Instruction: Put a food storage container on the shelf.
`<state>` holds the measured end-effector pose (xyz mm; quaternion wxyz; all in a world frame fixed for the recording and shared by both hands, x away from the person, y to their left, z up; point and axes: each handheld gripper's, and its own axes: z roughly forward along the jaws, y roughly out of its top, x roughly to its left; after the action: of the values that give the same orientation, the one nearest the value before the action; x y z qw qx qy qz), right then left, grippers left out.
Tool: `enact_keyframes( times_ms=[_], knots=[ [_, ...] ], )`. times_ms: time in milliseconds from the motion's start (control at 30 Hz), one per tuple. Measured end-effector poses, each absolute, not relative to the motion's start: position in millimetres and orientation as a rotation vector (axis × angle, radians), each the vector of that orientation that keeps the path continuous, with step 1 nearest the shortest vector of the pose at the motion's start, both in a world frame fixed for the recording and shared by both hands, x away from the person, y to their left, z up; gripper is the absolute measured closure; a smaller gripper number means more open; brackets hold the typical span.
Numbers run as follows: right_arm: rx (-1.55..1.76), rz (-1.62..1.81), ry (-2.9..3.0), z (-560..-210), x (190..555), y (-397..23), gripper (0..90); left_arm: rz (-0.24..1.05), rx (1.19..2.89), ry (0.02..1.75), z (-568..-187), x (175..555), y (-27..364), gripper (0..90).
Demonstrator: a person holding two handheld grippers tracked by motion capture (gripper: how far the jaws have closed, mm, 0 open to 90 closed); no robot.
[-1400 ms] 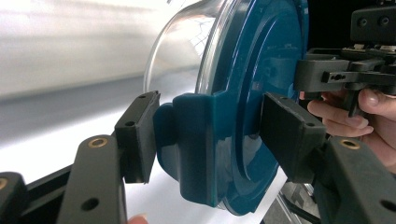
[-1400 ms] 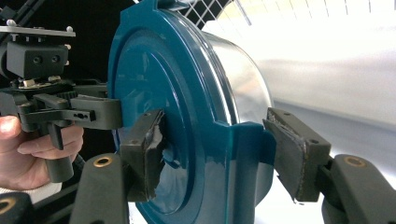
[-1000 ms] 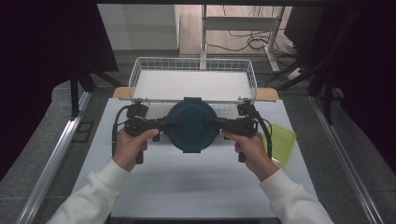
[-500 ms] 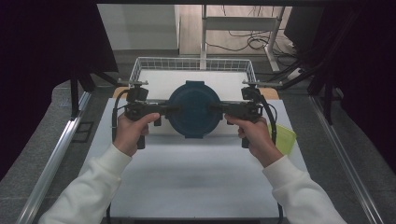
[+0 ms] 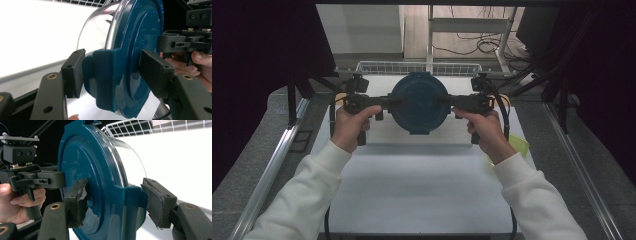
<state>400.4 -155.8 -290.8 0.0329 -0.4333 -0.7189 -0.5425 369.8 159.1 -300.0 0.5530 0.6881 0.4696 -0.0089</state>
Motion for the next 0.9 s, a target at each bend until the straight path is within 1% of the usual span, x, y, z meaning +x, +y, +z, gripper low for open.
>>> enact_keyframes(
  times_ms=[367,567,900],
  knots=[
    [-1.316,-1.676,-2.244,-265,431,-152,38.9,-0.017,1.607,1.103,-282,397,162,39.5],
    [-1.328,-1.665,-2.253,-259,446,-152,38.8,-0.039,1.591,1.111,-279,417,162,39.4],
    [-1.371,-1.615,-2.229,-272,474,-155,38.8,-0.08,1.594,1.144,-295,444,159,39.2]
  ],
)
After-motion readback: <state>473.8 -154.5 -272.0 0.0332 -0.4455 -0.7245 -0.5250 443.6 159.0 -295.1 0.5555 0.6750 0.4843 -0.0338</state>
